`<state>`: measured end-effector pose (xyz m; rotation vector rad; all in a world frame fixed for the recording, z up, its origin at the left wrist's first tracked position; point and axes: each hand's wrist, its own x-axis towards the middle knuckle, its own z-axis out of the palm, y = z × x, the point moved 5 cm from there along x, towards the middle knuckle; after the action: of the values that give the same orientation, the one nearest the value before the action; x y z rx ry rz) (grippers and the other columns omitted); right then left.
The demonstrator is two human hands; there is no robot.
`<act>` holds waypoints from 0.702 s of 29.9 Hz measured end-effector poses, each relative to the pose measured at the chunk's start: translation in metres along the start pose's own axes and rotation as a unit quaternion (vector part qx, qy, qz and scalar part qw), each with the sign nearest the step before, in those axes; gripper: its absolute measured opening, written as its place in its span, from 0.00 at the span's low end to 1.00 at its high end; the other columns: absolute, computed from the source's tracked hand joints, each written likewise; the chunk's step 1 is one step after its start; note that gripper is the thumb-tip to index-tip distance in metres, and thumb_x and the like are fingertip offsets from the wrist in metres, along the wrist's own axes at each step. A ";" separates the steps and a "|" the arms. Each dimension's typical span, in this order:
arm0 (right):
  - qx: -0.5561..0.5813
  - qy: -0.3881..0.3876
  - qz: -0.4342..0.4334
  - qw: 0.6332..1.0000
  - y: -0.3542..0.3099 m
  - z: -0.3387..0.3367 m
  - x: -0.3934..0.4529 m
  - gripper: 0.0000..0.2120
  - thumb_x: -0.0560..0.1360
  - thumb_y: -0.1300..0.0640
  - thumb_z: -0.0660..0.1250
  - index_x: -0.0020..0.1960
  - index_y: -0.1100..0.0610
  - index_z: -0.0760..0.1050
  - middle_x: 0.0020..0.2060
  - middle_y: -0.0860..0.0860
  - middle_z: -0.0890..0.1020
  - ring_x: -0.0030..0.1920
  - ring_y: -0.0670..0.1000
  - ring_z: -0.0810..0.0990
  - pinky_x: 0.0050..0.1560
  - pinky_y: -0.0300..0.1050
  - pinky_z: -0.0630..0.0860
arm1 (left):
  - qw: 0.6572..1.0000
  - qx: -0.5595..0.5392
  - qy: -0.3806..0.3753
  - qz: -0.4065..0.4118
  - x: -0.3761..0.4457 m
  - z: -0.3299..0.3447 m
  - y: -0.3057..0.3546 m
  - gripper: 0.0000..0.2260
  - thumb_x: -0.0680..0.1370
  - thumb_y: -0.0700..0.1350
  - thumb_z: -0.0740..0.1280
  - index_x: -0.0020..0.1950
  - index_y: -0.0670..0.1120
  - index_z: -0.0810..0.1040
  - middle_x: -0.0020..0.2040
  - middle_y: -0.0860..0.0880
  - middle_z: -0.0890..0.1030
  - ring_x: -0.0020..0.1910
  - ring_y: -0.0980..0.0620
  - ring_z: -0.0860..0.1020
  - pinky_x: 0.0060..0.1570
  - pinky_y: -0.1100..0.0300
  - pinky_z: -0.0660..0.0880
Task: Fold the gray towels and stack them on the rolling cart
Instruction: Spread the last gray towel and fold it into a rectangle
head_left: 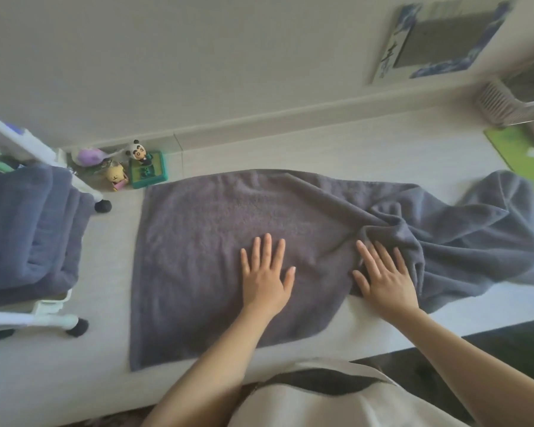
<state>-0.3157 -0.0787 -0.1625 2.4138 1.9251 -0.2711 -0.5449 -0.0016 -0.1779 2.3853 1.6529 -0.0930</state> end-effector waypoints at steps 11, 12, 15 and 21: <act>0.016 -0.011 -0.193 0.981 0.072 -0.012 -0.009 0.27 0.81 0.41 0.43 0.66 0.52 0.74 0.62 0.51 0.78 0.60 0.55 0.77 0.69 0.47 0.56 | 0.994 -0.071 0.050 -0.073 0.024 -0.013 0.073 0.29 0.77 0.56 0.47 0.75 0.44 0.61 0.77 0.40 0.52 0.77 0.43 0.48 0.71 0.43 0.37; 0.023 0.000 -0.229 0.973 0.073 -0.014 -0.010 0.26 0.81 0.41 0.45 0.65 0.51 0.75 0.61 0.51 0.78 0.59 0.55 0.78 0.66 0.47 0.60 | 0.995 -0.082 0.041 -0.043 0.027 -0.012 0.096 0.31 0.76 0.58 0.43 0.76 0.46 0.58 0.78 0.41 0.50 0.77 0.44 0.46 0.71 0.43 0.36; 0.038 0.038 -0.309 0.950 0.092 -0.015 -0.009 0.22 0.80 0.43 0.50 0.63 0.49 0.76 0.59 0.50 0.80 0.57 0.53 0.75 0.61 0.46 0.65 | 0.999 -0.030 0.017 -0.032 0.038 0.008 0.133 0.32 0.75 0.62 0.41 0.77 0.52 0.53 0.78 0.43 0.49 0.77 0.44 0.47 0.71 0.41 0.36; 0.068 0.099 -0.344 0.931 0.124 -0.013 -0.014 0.19 0.80 0.45 0.52 0.62 0.49 0.76 0.56 0.51 0.80 0.57 0.52 0.72 0.59 0.45 0.66 | 0.997 0.022 0.022 -0.073 0.045 0.017 0.136 0.31 0.75 0.61 0.42 0.77 0.52 0.54 0.78 0.44 0.52 0.77 0.43 0.49 0.71 0.40 0.40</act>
<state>-0.1974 -0.1189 -0.1570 1.7832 2.8794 -0.1820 -0.4006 -0.0097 -0.1817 2.3106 1.8630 -0.1043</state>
